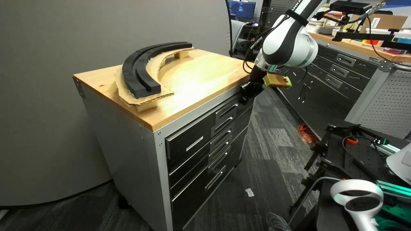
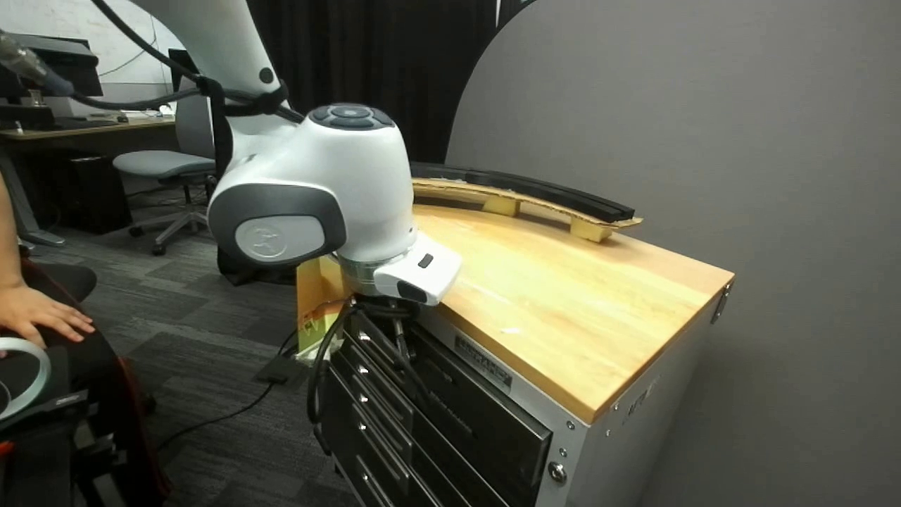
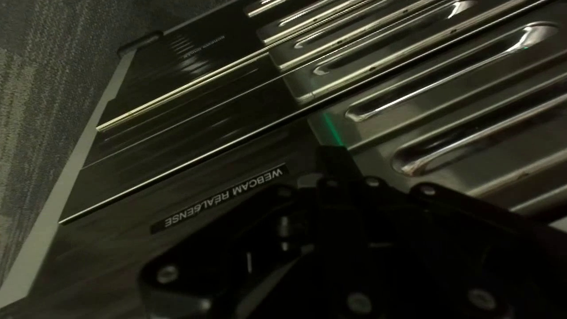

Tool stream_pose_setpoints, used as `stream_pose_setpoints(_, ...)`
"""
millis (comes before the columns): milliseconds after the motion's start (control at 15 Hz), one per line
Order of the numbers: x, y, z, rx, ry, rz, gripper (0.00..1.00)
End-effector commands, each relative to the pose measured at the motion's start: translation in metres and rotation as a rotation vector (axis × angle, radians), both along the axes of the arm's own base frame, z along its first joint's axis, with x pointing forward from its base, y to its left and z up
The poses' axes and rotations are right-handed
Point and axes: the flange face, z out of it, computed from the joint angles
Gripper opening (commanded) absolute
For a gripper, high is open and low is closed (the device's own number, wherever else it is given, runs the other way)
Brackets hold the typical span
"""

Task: Put the screwdriver inside the open drawer then close the drawer

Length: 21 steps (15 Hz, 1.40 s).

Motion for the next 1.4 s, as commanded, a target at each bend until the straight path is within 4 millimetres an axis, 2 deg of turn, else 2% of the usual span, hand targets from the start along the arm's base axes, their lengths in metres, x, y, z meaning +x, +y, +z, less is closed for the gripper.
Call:
stream_pose_setpoints(0,-0.010,0.010,-0.003,0.002,-0.087,0.005,0.03)
stream_pose_setpoints(333,-0.021,0.030,0.009,0.063,-0.216,0.064,0.02)
stream_pose_setpoints(533,-0.025,0.040,0.008,0.105,-0.237,0.100,0.03)
stream_pose_setpoints(600,-0.027,0.043,0.008,0.112,-0.224,0.117,0.29)
stream_pose_setpoints(667,-0.028,0.043,0.008,0.103,-0.223,0.141,0.29)
stream_pose_setpoints(867,-0.033,0.034,0.014,0.087,-0.125,0.185,0.52)
stream_pose_setpoints(933,-0.036,0.032,0.019,0.077,-0.044,0.218,0.59)
stream_pose_setpoints(1067,-0.048,0.037,0.018,0.098,0.070,0.285,0.75)
stream_pose_setpoints(1267,-0.055,0.052,0.039,0.096,0.223,0.344,0.97)
stream_pose_setpoints(1333,-0.056,0.056,0.047,0.091,0.268,0.357,1.00)
